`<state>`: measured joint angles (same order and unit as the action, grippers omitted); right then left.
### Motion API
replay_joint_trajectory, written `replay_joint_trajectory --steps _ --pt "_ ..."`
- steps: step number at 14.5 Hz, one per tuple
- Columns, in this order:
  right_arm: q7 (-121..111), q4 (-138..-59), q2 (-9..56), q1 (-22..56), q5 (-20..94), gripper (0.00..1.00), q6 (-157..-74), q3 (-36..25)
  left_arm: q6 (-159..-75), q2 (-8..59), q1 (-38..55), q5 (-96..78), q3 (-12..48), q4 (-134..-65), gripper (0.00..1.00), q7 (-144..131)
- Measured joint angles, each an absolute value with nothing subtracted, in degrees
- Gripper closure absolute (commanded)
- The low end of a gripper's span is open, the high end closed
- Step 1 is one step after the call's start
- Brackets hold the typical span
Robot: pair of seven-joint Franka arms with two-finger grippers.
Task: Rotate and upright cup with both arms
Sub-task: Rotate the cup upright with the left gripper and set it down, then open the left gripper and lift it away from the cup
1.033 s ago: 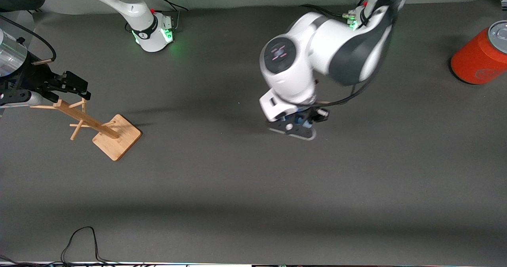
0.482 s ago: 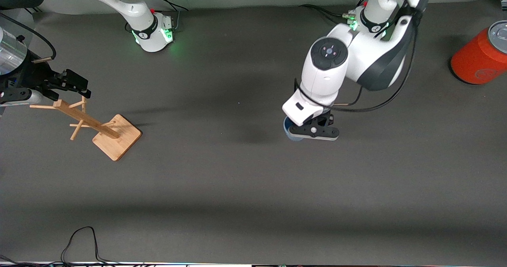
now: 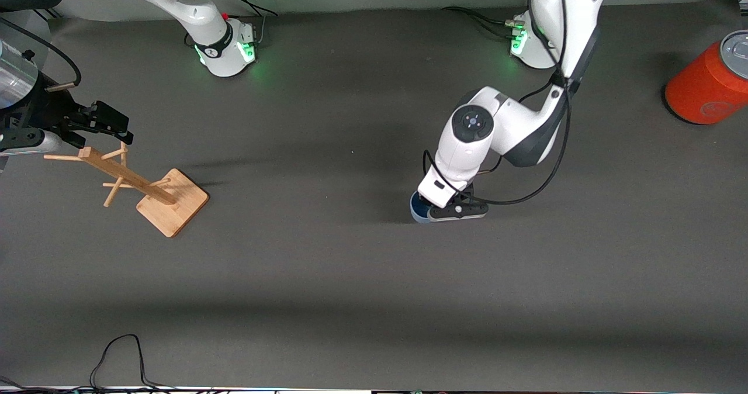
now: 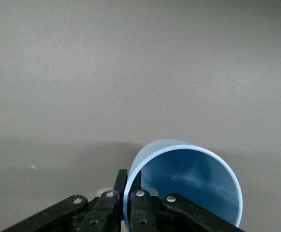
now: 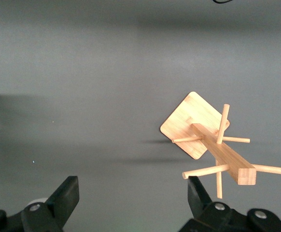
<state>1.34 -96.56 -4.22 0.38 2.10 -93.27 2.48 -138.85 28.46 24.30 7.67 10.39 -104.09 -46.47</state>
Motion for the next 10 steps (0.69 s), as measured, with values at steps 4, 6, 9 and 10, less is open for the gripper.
replay_joint_trajectory --steps 4,6,9,10 --pt "1.34 -96.55 -4.19 0.43 2.1 0.0 -93.24 2.55 -141.7 32.39 24.33 7.67 10.69 -104.05 0.34 -49.4" --pt "1.34 -96.55 -4.18 0.45 2.1 0.0 -93.24 2.57 -141.65 32.49 24.37 7.67 10.82 -103.98 0.0 -49.97" --pt "1.33 -96.55 -4.15 0.47 2.1 0.0 -93.24 2.6 -141.25 32.25 24.36 7.66 10.86 -103.28 0.0 -50.49" --pt "1.33 -96.55 -4.15 0.47 2.1 0.0 -93.24 2.6 -139.48 31.77 24.28 7.66 10.83 -102.4 0.0 -50.55"
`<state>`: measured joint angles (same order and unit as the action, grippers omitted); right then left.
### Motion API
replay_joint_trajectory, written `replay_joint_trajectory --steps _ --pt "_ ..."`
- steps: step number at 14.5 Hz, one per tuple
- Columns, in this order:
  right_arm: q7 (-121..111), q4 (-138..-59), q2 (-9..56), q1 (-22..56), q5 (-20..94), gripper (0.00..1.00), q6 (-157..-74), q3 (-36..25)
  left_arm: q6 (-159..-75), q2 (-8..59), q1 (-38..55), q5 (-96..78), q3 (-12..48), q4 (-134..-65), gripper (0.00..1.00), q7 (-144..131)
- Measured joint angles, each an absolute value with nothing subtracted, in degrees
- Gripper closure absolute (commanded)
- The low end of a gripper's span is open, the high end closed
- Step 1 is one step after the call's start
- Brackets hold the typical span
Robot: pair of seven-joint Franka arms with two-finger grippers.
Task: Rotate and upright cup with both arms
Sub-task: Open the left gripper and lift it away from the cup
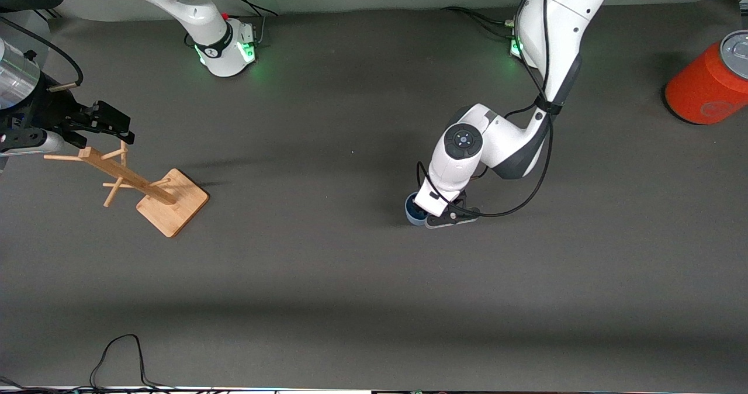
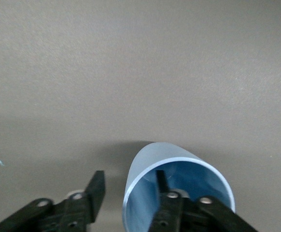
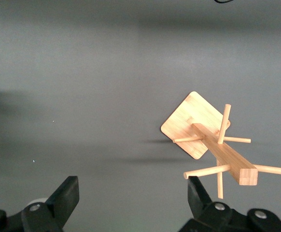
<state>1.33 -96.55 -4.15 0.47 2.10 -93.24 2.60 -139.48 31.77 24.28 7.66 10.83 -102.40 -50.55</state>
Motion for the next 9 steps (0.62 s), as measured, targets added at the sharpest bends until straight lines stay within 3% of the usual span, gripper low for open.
replay_joint_trajectory --steps 5,9 --pt "1.33 -96.51 -4.12 0.47 2.1 0.0 -93.23 2.6 -116.69 24.16 22.2 7.63 10.69 -91.24 0.0 -50.43" --pt "1.33 -96.52 -3.99 0.47 2.1 0.0 -93.23 2.6 -106.64 16.47 16.33 7.67 10.38 -88.61 0.0 -43.34"
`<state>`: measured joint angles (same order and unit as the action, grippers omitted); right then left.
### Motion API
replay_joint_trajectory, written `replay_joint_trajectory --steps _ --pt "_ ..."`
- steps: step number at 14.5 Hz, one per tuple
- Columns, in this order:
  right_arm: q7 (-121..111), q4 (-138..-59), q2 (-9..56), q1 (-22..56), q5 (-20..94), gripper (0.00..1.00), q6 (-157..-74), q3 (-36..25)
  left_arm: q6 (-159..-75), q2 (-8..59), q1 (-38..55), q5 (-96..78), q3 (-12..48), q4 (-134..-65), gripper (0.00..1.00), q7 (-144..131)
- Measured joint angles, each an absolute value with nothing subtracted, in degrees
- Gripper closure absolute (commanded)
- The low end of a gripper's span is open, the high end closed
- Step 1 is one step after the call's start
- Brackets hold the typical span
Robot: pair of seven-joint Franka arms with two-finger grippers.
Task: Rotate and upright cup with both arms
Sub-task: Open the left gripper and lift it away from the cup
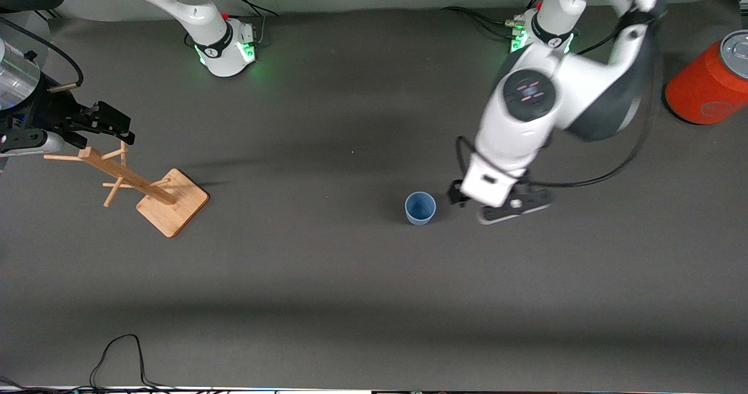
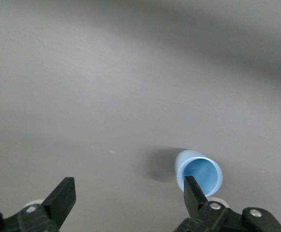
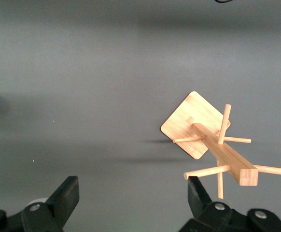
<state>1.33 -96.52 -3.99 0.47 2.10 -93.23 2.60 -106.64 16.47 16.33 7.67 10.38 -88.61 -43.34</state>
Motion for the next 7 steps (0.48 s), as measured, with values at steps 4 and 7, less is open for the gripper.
replay_joint_trajectory --steps 4,7 --pt "1.33 -96.51 -3.94 0.5 2.1 0.0 -93.23 2.76 -100.92 11.75 4.48 7.51 10.04 -88.71 0.0 -26.98" --pt "1.33 -96.5 -3.94 0.54 2.1 0.0 -93.23 2.78 -99.41 10.16 -4.55 5.76 9.37 -88.91 0.0 -16.07"
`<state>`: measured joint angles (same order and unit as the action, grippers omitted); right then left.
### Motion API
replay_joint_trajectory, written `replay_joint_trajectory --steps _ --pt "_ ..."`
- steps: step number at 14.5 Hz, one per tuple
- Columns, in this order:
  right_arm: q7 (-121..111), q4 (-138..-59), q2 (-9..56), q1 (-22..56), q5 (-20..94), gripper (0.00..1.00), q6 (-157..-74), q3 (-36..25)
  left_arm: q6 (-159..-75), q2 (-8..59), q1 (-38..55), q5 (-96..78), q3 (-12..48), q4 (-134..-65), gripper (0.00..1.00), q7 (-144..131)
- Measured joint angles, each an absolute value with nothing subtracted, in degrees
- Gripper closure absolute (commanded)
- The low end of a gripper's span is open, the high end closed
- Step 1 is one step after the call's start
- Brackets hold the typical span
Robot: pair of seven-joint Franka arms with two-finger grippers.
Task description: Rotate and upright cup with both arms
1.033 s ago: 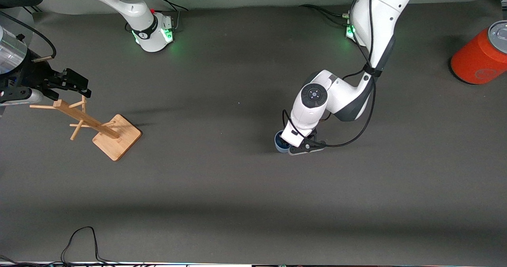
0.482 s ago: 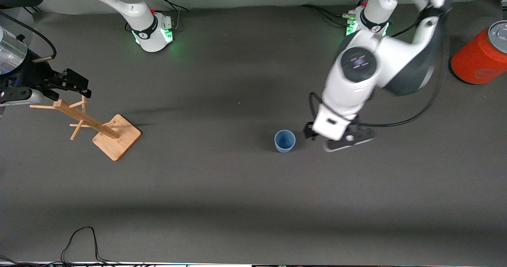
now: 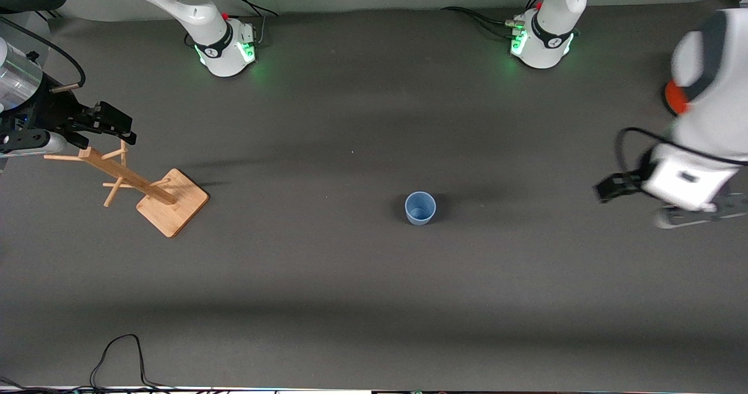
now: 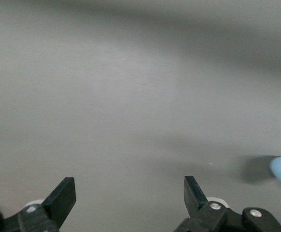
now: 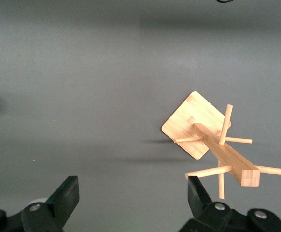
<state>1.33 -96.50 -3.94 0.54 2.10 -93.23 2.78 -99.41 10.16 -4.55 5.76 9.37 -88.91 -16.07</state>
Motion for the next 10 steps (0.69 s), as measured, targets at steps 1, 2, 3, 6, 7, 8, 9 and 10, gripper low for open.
replay_joint_trajectory --steps 1,2,3,6,7,8,9,10 --pt "1.33 -96.5 -3.93 0.54 2.1 0.0 -93.23 2.78 -98.71 9.77 -5.21 5.46 7.28 -88.92 0.0 -13.63" --pt "1.33 -96.5 -3.93 0.54 2.1 0.0 -93.23 2.78 -98.22 9.3 -4.37 5.25 4.08 -88.95 0.0 -11.19" --pt "1.33 -96.5 -3.92 0.54 2.1 0.0 -93.23 2.78 -97.86 8.83 -2.23 4.86 -0.08 -88.97 0.0 -8.91" --pt "1.33 -96.49 -3.88 0.53 2.1 0.0 -93.23 2.78 -95.81 7.55 2.06 1.51 -8.16 -89.0 0.0 -5.08" --pt "1.33 -96.38 -3.85 0.54 2.1 0.0 -93.23 2.78 -95.31 7.33 2.29 1.15 -8.52 -88.98 0.0 -5.02" --pt "1.33 -96.03 -3.74 0.55 2.1 0.0 -93.23 2.79 -95.16 7.25 2.44 1.04 -8.57 -88.94 0.0 -5.02" --pt "1.33 -95.67 -3.64 0.56 2.1 0.0 -93.23 2.82 -94.96 7.25 2.54 0.96 -8.55 -88.9 0.0 -5.03" --pt "1.33 -95.39 -3.57 0.56 2.1 0.0 -93.23 2.84 -94.32 7.25 2.62 0.95 -8.44 -88.89 0.0 -5.03"
